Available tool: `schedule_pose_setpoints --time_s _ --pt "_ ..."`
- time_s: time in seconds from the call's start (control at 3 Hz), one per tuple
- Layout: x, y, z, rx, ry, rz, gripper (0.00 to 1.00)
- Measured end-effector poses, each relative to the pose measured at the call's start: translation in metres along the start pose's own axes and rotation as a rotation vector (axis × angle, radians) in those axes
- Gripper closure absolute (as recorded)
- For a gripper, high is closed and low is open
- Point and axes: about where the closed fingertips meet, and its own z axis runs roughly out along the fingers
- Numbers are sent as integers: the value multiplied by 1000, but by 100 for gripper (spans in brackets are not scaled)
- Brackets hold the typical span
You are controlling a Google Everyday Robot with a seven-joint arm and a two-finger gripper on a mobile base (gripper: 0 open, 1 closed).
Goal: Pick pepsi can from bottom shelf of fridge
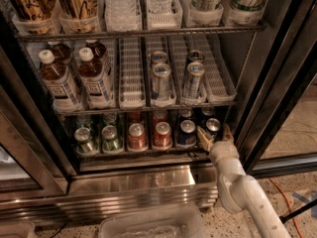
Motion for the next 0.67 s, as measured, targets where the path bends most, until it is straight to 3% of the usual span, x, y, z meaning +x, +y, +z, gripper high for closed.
schedule_pose_setpoints --time_s 0.33,0.67 --pt "-3 -1 12 -2 -17 7 46" --pt "-3 -1 13 -2 -17 7 71"
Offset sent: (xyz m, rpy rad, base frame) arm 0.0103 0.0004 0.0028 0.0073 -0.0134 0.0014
